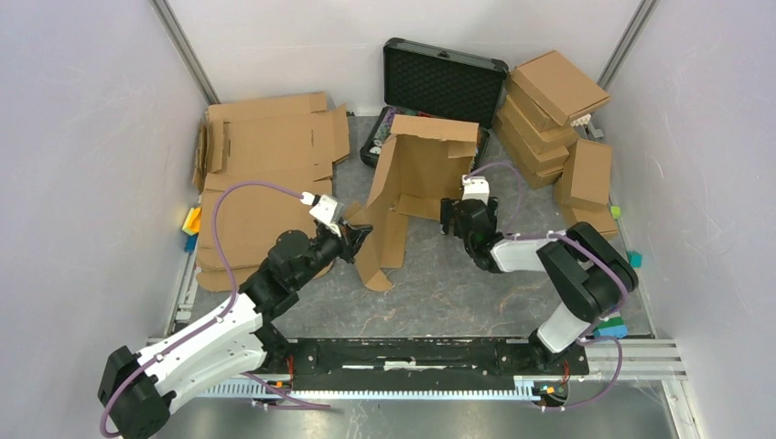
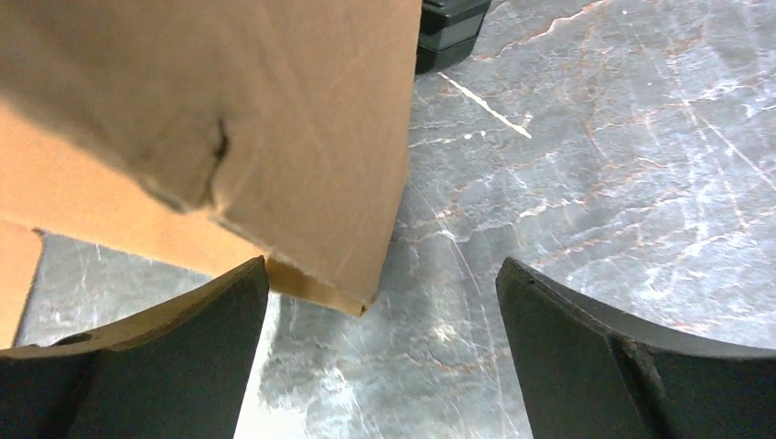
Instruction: Fold the paper box
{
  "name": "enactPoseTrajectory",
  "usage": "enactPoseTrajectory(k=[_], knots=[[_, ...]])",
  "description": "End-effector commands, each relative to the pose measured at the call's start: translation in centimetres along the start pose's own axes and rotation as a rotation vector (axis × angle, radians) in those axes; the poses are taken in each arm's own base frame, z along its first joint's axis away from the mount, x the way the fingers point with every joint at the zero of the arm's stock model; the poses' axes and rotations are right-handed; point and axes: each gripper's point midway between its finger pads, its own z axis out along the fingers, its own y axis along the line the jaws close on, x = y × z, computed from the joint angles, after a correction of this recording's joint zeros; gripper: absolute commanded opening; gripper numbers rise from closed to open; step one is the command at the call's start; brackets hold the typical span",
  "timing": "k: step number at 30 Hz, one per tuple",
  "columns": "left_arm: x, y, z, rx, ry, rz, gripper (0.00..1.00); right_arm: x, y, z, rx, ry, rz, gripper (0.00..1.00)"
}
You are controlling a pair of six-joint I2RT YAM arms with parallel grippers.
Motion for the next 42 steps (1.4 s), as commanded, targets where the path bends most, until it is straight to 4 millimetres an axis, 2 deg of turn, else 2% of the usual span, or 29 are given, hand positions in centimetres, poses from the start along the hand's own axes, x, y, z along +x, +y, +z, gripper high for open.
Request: enactPoseTrajectory(k=[1, 3, 7, 12, 13, 15, 18, 21, 22, 24, 25, 30, 34, 38, 42], knots=[[1.3, 0.2, -0.4, -0.020, 0.084, -0.013, 0.11, -1.7, 0.1, -2.4, -0.075, -0.040, -0.054, 0.99], [1.3, 0.2, -0.4, -0.022, 0.084, -0.013, 0.11, -2.8, -0.1, -3.7, -0.099, -0.089, -0.035, 0.99], [1.2, 0.4, -0.4, -0.034, 0.081, -0.010, 0.11, -4.1, 0.2, -5.8, -0.179, -0.167, -0.005, 0.80], [1.3, 0.3, -0.1, -0.033, 0.087, -0.018, 0.11, -4.4, 1.9, -7.5, -0.278, -0.217, 0.016, 0.31], [1.3, 0.3, 0.0, -0.032, 0.087, -0.019, 0.11, -4.4, 2.2, -7.8, -0.292, -0.230, 0.019, 0.24], [1.4, 0.4, 0.2, -0.036, 0.091, -0.022, 0.11, -4.1, 2.6, -8.0, -0.306, -0.237, 0.015, 0.16], [0.9, 0.2, 0.5, -0.036, 0.091, -0.022, 0.11, -3.4, 2.8, -8.1, -0.322, -0.231, 0.018, 0.13], [0.8, 0.1, 0.7, -0.028, 0.085, -0.028, 0.11, -2.3, 2.1, -8.6, -0.329, -0.252, 0.026, 0.20], [0.6, 0.1, 0.8, -0.031, 0.094, -0.019, 0.11, -2.2, 2.1, -8.8, -0.340, -0.268, 0.024, 0.19], [0.1, 0.0, 0.9, -0.037, 0.114, -0.012, 0.11, -2.7, 2.7, -8.9, -0.366, -0.286, -0.015, 0.04], [-0.1, -0.1, 0.9, -0.036, 0.115, -0.014, 0.11, -2.8, 3.1, -8.9, -0.371, -0.287, -0.042, 0.00], [0.2, -0.3, 0.9, -0.030, 0.117, -0.049, 0.12, -3.4, 4.7, -9.4, -0.370, -0.359, -0.208, 0.00], [0.1, -0.5, 1.1, -0.022, 0.145, -0.031, 0.12, -4.1, 6.4, -8.5, -0.325, -0.372, -0.410, 0.00], [-0.2, -0.4, 1.1, -0.026, 0.124, -0.027, 0.12, -5.3, 7.2, -7.5, -0.243, -0.363, -0.563, 0.00], [-0.2, -0.4, 1.0, -0.024, 0.129, -0.016, 0.12, -5.3, 8.0, -4.8, -0.166, -0.262, -0.741, 0.00]])
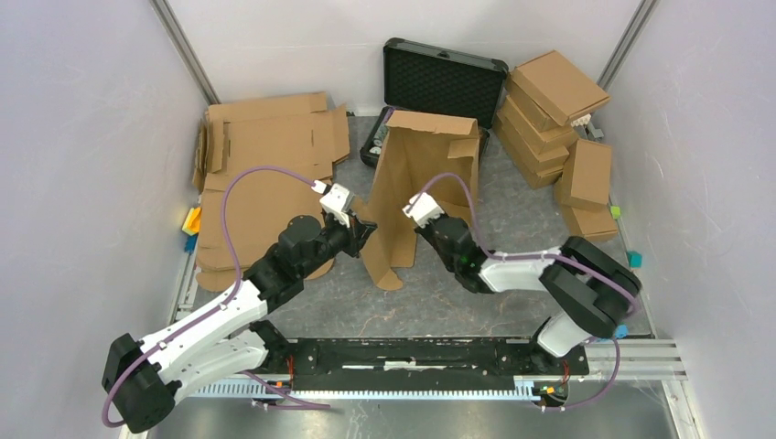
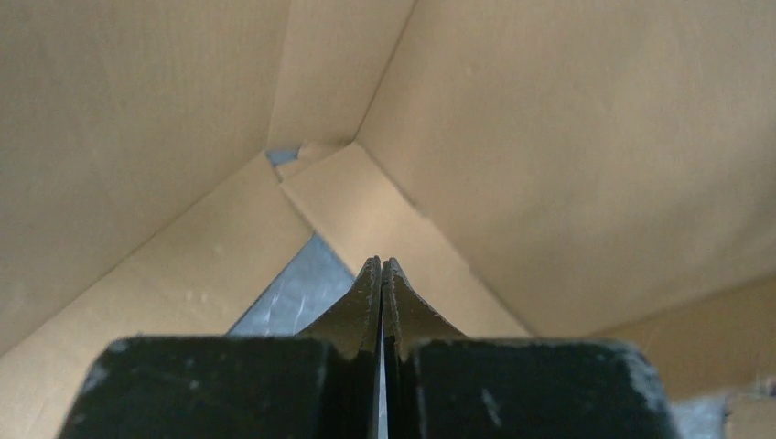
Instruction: Fold the paper box
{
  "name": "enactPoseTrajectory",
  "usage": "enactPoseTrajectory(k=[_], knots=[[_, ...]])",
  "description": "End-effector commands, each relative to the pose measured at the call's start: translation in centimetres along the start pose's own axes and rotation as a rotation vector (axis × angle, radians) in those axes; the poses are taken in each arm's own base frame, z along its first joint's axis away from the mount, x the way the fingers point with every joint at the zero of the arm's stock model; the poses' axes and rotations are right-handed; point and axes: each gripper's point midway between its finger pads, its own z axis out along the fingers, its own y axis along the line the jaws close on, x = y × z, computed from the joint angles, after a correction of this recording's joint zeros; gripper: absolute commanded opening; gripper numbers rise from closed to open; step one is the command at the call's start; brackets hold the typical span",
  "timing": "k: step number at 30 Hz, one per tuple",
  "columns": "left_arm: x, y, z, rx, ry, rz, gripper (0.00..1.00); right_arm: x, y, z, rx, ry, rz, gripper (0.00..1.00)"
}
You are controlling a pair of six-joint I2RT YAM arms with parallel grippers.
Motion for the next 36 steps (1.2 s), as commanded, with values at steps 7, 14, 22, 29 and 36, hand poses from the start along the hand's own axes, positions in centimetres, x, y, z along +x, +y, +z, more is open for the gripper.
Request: enactPoseTrajectory(k=[7, 14, 22, 29, 36], knots=[[-1.9, -0.8, -0.1, 0.024, -0.016, 0.013, 0.12, 2.0, -1.3, 5.5, 0.047, 0.206, -0.237, 0.00], [-2.5, -1.8, 0.7, 0.065, -0.002, 0.009, 0.12, 3.7, -1.7, 7.9, 0.019, 0.251, -0.195, 0.00], [-2.3, -1.7, 1.2, 0.058, 0.012, 0.016, 0.12, 5.4, -2.6, 8.6, 0.011, 0.280, -0.115, 0.00], [-2.5, -3.0, 1.8, 0.102, 0.011, -0.009, 0.12, 8.8, -0.7, 8.2, -0.075, 0.374, -0.029, 0.00], [-2.8, -3.0, 1.7, 0.092, -0.002, -0.009, 0.12, 5.9, -0.9, 7.6, -0.092, 0.320, -0.001, 0.00]])
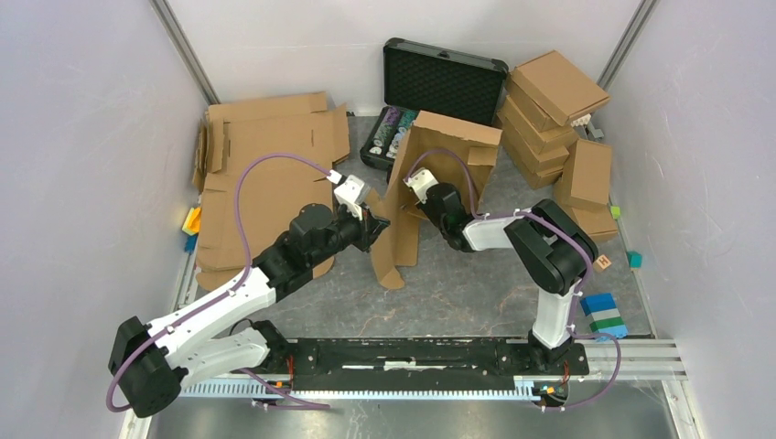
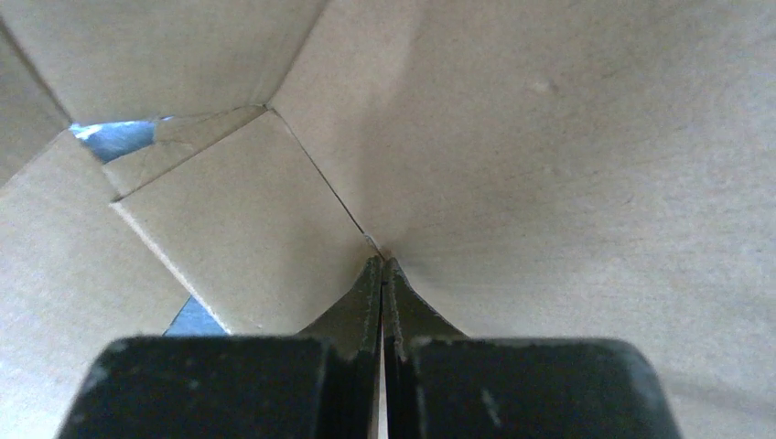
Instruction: Fold the paper box
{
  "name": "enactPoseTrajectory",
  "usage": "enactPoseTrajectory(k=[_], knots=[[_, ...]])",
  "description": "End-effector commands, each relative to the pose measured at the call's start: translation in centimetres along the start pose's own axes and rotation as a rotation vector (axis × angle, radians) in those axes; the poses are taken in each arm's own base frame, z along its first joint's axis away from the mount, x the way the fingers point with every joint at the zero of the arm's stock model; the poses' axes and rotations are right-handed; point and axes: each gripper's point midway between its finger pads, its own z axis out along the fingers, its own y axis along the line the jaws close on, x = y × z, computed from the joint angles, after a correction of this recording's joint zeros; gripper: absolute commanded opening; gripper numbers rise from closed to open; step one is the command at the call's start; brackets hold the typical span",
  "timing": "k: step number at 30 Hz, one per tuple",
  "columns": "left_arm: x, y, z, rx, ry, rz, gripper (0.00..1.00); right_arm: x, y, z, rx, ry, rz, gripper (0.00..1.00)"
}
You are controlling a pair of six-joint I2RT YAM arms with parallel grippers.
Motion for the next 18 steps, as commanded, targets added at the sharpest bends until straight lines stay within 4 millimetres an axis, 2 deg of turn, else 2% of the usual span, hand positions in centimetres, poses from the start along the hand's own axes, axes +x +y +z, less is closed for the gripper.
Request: enactPoseTrajectory(k=[1, 3, 6, 9, 14, 18], knots=[[-1.8, -0.5, 0.0, 0.007, -0.043, -0.009, 0.12, -1.7, 1.3, -1.9, -0.091, -0.026, 0.038, 0.00], [-1.9, -0.3, -0.1, -0.007, -0.041, -0.001, 0.12, -3.4, 1.2, -3.3, -0.086, -0.063, 0.036, 0.00], [-2.0, 0.0, -0.2, -0.019, -0.039, 0.011, 0.12, -5.2, 1.6, -5.8, -0.105, -0.115, 0.023, 0.09], [-2.2, 0.4, -0.3, -0.040, -0.043, 0.028, 0.12, -5.7, 2.5, -8.5, -0.158, -0.163, 0.028, 0.20], [-2.8, 0.8, -1.1, -0.069, -0.038, 0.065, 0.12, -6.2, 3.9, -13.6, -0.288, -0.281, 0.048, 0.28], [-3.7, 0.7, -1.8, -0.073, -0.037, 0.075, 0.13, -7.9, 2.2, -17.8, -0.303, -0.395, 0.088, 0.30]])
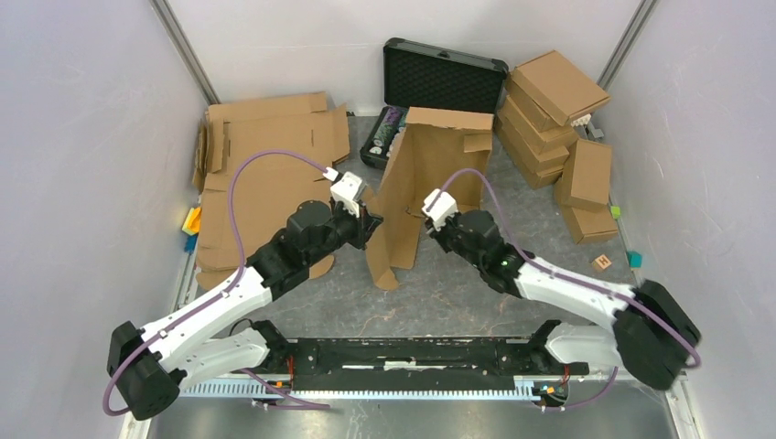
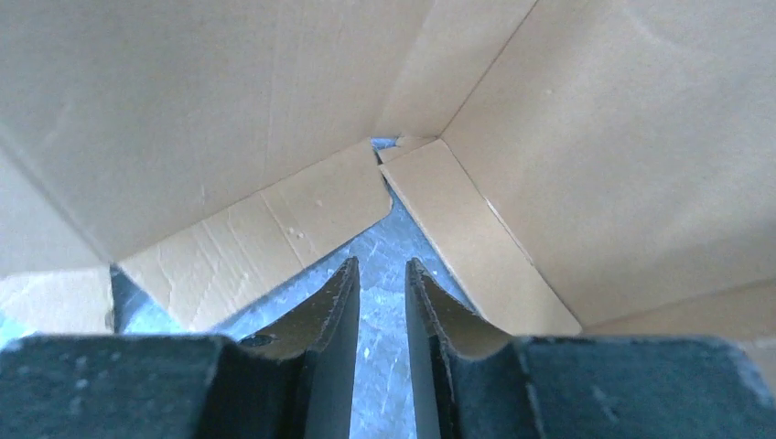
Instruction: Fold the paper box
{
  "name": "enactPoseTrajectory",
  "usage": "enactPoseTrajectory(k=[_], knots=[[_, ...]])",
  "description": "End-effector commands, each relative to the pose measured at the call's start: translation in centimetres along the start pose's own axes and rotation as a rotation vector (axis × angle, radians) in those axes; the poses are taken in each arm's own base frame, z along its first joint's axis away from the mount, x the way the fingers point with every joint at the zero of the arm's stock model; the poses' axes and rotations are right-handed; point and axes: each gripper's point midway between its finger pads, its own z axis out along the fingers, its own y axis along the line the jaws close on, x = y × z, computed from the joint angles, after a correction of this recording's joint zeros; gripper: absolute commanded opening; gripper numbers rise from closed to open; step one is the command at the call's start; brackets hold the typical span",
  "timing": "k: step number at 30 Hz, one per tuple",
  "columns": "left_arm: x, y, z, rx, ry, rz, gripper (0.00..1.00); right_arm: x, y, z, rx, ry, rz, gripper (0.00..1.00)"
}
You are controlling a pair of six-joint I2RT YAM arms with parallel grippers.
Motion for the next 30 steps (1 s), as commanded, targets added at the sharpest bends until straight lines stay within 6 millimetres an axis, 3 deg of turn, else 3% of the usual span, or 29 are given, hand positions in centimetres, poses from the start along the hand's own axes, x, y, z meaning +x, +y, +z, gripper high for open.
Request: enactPoseTrajectory(k=[1, 4, 6, 9, 11, 14, 18, 19, 24, 30], knots=[[-3.4, -0.3, -1.3, -0.006, -0.057, 0.046, 0.13, -4.0, -0.2, -3.9, -0.037, -0.146, 0.047, 0.31], [-3.7, -0.2, -1.5, -0.013, -0.046, 0.055, 0.13, -7.0, -1.9, -5.9, -0.002, -0.172, 0.053, 0.34], [-3.9, -0.3, -1.6, -0.014, -0.040, 0.060, 0.13, -9.8, -3.8, -6.9, 0.044, -0.149, 0.053, 0.35], [-4.6, -0.5, -1.8, -0.011, -0.025, 0.075, 0.13, -12.1, -6.9, -7.8, 0.118, -0.086, 0.070, 0.36], [-5.7, -0.6, -2.2, -0.014, -0.010, 0.089, 0.13, -14.4, -8.7, -8.8, 0.149, -0.118, 0.095, 0.46], [-6.8, -0.5, -3.1, -0.037, 0.043, 0.105, 0.13, -15.7, -11.3, -10.0, 0.206, -0.146, 0.134, 0.59], [-8.7, -0.8, -4.9, -0.044, 0.073, 0.112, 0.13, -13.9, -14.2, -10.2, 0.305, -0.088, 0.205, 0.95], [-8.9, -0.9, -5.1, -0.040, 0.074, 0.108, 0.13, -13.1, -14.6, -10.0, 0.320, -0.069, 0.223, 0.98], [-8.4, -1.4, -5.1, -0.009, 0.067, 0.099, 0.14, -8.9, -16.0, -9.3, 0.374, -0.055, 0.335, 0.98], [-9.7, -1.8, -5.3, -0.010, 0.105, 0.070, 0.03, -3.8, -15.6, -6.7, 0.348, 0.019, 0.442, 0.98]])
